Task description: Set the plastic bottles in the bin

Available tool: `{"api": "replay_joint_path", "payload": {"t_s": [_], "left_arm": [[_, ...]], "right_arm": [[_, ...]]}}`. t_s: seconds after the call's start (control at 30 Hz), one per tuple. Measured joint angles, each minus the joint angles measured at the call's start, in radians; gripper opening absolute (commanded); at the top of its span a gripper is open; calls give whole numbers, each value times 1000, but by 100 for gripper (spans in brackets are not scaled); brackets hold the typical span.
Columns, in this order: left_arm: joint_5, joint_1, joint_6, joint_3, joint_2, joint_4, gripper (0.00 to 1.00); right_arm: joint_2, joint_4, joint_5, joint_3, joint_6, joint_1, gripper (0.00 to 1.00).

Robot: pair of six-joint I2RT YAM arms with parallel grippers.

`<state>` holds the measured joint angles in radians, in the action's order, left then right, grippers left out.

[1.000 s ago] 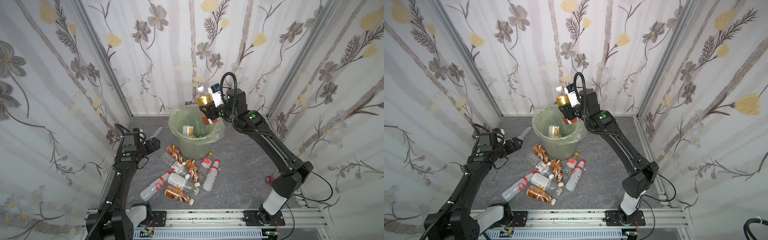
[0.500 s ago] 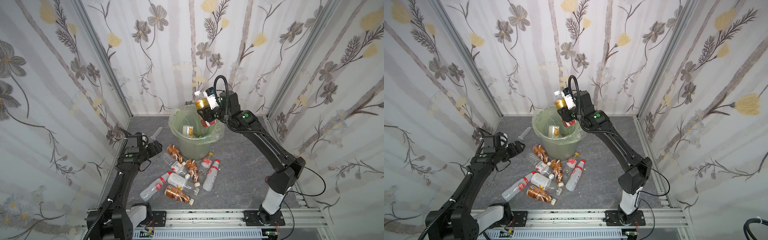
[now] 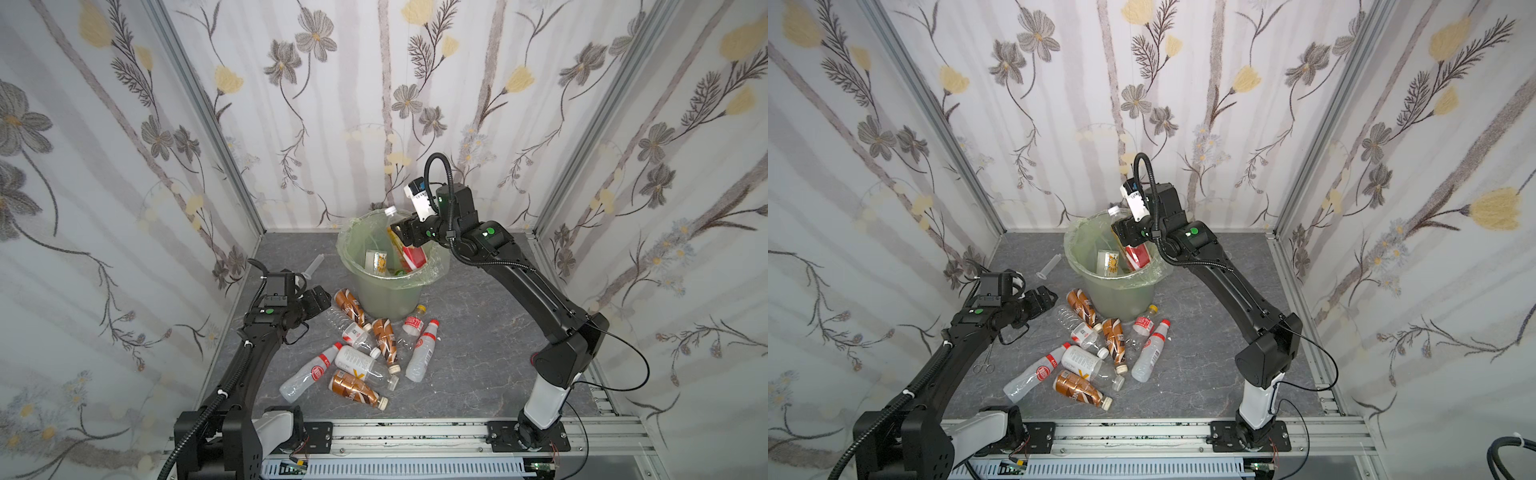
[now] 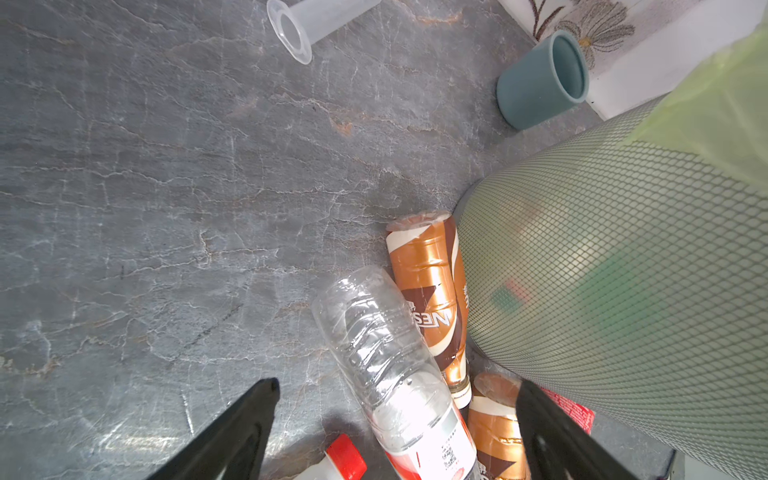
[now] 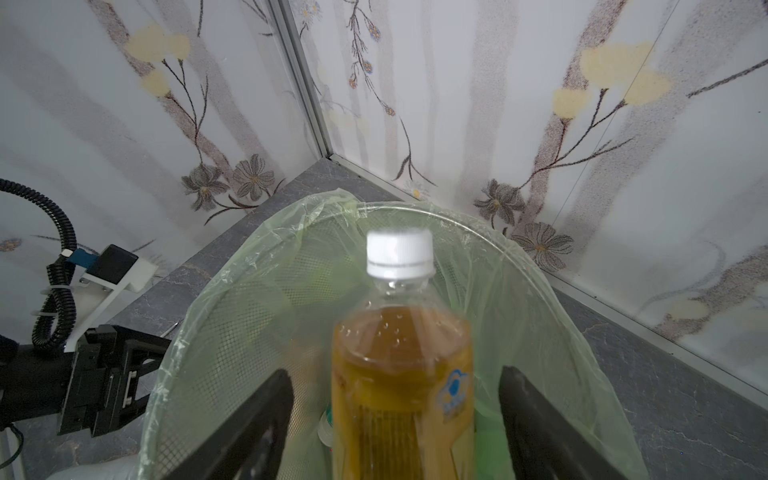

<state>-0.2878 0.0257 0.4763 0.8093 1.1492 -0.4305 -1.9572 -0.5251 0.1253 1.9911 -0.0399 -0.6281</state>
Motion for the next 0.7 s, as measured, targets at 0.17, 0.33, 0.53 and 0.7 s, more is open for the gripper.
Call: {"api": "replay_joint_path", "payload": {"t_s": [0.17,0.33,0.53,0.7], "left_arm": [[9,23,16,0,8,0,92],[27,50,47,-11,17,9,91],[51,95,110,-54,24,23,89],[66,112,182,-97,31,47,86]], "right_arm": [[22,-11,-1,0,4,0,84],[64,-27,-8,-2,9,0,85],[165,-31,-40,-87,19,0,86],[267,-22,-83,-227,23,3,87]]}}
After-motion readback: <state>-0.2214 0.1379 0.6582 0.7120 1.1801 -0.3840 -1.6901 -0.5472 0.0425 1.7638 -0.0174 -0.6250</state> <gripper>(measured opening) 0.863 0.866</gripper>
